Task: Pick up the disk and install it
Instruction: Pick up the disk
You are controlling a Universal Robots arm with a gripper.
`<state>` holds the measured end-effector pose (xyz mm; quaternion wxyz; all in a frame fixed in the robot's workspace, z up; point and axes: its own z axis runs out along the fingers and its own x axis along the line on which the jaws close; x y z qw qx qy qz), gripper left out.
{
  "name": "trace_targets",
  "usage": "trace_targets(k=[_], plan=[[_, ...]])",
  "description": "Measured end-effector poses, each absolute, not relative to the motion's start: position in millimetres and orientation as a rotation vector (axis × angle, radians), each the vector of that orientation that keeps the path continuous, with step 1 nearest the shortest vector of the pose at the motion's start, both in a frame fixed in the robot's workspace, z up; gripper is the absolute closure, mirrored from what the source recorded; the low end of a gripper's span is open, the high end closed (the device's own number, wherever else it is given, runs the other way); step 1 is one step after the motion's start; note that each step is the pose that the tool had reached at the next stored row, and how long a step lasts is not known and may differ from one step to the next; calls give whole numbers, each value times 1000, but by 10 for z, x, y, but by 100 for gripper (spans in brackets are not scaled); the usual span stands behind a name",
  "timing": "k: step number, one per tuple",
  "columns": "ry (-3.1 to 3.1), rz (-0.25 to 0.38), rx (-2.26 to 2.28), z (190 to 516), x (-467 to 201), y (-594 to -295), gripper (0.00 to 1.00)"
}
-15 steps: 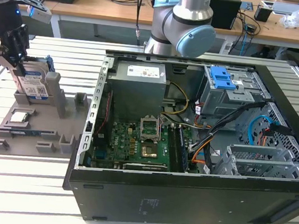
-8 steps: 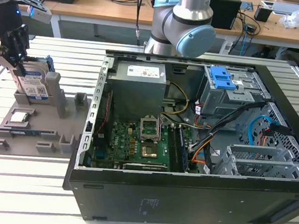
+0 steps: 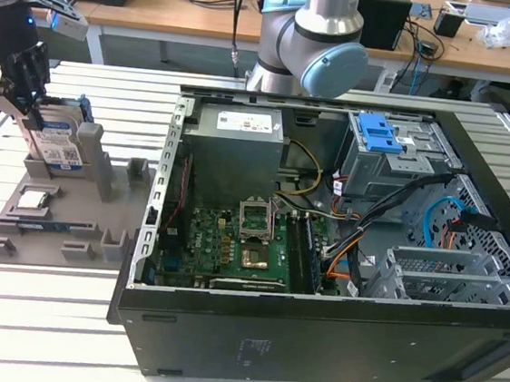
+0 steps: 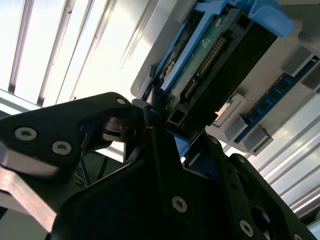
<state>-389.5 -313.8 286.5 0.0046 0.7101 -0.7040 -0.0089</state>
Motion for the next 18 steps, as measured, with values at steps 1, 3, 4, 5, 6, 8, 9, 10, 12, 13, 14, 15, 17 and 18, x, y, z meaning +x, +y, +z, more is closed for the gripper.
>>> trace_targets(k=[1,3,4,5,6,8,9,10,12,13,14,15,17,18], plan=[[-2205,-28,2224,2864,-3895,-3138,64],[-2205,-28,2224,2863,-3896,-3138,64],[-2205,-28,2224,2862,-3895,-3138,64],[-2205,-28,2224,2862,-3895,-3138,64],[-2205,-28,2224,2861,-3895,-3138,64],[-2205,-28,2224,2861,-3896,-3138,64],[-2205,-28,2224,2860,-3896,-3138,64],[-2205,-28,2224,2860,-3895,-3138,64],[-2206,-27,2225,2891,-3895,-3137,64],[-2206,-28,2224,2921,-3895,-3138,64],[-2206,-28,2224,2932,-3895,-3137,64],[-2206,-28,2224,2944,-3895,-3137,64],[-2206,-28,2224,2983,-3895,-3138,64],[-2206,-28,2224,3000,-3896,-3138,64]])
